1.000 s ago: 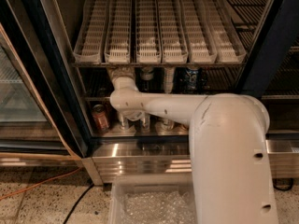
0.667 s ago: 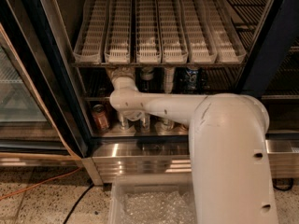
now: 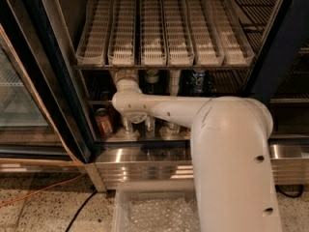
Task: Pick coke can from middle shelf of fridge
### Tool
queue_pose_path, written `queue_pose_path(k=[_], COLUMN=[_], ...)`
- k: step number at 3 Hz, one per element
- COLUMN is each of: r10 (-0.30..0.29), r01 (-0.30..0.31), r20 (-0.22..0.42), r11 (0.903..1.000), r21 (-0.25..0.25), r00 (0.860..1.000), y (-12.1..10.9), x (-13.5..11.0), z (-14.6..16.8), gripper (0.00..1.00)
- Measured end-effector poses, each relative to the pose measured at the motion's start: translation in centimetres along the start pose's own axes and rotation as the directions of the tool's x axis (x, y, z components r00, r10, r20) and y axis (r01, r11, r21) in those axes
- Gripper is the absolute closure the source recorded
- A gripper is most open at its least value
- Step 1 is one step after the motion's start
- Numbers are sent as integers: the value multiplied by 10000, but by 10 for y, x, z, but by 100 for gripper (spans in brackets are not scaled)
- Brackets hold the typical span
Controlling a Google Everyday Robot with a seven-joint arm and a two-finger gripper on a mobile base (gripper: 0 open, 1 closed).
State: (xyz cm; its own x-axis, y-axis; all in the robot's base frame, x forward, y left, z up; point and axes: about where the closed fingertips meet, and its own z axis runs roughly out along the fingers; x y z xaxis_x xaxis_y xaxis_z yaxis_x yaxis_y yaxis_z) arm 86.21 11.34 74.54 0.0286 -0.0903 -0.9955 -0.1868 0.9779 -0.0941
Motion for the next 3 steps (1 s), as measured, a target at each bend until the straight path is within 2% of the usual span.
queue_pose_path(k=[1, 2, 3], r10=[-19, -41, -44], r01=[19, 38, 40], r20=[10, 88, 88], r11=[10000, 9994, 9993], r21=[30, 358, 363], r00=[10000, 10000, 10000], y=[5, 2, 2], x=[0, -4, -4], z=[17, 49, 49], gripper=[35, 35, 35])
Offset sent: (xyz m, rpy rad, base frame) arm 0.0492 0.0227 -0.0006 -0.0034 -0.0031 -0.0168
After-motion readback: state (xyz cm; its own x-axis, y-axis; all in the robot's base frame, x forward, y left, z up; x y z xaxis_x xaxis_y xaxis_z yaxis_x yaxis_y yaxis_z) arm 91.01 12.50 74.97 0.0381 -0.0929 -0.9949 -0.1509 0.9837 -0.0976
